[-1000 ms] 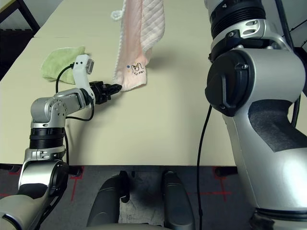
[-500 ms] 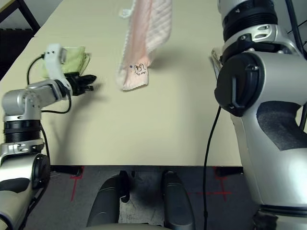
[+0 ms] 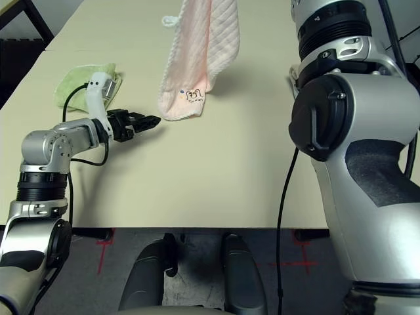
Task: Fold the towel and set it aside.
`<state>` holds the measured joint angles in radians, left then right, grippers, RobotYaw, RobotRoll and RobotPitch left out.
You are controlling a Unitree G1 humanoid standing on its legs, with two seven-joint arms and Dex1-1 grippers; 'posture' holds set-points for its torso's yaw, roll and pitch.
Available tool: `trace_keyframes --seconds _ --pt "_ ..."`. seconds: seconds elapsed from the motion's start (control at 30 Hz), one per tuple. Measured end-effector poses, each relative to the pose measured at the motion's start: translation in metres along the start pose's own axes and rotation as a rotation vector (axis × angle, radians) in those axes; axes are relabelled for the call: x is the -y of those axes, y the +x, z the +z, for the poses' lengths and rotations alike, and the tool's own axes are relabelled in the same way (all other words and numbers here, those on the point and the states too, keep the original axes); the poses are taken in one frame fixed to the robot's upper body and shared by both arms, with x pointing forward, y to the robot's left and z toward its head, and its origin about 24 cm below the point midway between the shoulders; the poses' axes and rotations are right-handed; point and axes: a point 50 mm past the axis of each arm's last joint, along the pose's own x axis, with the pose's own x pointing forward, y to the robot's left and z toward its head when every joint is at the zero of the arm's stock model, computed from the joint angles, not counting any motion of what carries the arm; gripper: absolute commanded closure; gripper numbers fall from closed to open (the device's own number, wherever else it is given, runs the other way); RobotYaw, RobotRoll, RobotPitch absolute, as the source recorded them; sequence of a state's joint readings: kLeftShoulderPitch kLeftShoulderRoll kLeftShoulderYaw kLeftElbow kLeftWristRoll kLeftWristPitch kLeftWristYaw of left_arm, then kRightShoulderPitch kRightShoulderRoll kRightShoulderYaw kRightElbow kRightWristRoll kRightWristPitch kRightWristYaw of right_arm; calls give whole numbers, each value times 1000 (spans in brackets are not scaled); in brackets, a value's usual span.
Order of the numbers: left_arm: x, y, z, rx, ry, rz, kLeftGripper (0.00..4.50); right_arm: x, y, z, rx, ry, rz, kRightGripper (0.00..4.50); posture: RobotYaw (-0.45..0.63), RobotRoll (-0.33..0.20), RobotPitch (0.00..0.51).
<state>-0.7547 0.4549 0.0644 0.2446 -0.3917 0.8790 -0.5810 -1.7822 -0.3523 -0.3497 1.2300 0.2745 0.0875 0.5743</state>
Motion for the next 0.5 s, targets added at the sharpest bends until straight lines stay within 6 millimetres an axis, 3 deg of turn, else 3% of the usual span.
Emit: trace_keyframes --seconds 0.5 --pt "-6 26 6 55 61 -76 25 -5 2 2 5 2 29 4500 -106 0 213"
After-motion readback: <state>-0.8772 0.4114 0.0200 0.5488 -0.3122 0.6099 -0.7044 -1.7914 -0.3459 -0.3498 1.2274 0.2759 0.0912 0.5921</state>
